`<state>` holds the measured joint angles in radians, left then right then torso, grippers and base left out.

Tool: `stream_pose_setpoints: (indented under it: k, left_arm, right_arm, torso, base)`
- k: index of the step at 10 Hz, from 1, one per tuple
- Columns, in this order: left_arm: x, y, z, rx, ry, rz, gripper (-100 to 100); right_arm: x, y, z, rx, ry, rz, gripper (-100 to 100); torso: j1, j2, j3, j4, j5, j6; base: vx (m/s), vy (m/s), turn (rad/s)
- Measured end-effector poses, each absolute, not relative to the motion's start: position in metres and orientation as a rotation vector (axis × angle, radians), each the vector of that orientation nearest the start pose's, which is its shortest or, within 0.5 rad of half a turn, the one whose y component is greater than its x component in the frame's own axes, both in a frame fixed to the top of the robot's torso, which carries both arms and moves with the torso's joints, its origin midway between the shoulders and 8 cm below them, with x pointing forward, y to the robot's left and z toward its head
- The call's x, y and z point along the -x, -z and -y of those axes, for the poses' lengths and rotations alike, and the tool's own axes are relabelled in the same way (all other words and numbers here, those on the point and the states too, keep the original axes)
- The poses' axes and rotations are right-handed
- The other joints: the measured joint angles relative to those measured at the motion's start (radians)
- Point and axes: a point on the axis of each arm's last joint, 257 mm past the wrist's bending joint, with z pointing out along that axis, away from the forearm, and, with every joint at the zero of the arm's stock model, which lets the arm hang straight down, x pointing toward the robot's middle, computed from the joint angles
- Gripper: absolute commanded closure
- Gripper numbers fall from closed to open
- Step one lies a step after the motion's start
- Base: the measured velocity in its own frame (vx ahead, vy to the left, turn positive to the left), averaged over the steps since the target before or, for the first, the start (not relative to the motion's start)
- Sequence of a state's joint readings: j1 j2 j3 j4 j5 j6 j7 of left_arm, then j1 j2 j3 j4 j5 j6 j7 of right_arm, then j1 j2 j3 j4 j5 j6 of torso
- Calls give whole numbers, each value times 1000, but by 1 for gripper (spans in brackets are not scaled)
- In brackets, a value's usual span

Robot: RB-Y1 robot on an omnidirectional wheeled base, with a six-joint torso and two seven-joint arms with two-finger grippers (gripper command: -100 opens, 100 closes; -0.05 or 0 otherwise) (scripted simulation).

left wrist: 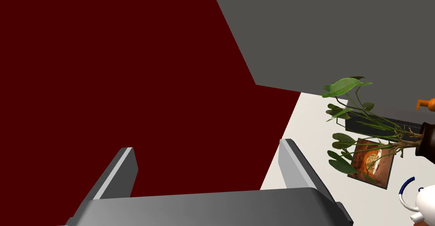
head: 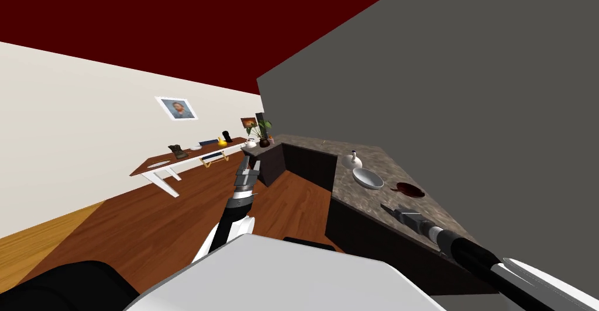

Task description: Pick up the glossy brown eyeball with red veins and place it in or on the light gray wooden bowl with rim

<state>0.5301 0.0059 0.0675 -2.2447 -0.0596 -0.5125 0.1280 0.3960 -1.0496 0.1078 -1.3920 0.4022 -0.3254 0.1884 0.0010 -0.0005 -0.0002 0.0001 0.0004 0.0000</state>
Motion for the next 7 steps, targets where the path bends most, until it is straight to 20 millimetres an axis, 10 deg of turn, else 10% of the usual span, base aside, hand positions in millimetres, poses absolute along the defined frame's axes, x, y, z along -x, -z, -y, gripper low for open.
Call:
stream_pose_setpoints:
  k: [7]
  left_arm:
    - [-343,-2,-299,699,1294,-650,0]
  right_arm:
    - [-337,324,631,232,267,-2212,-100]
  torso:
    - [0,1,0,0,0,1]
  base:
    - [16,33,136]
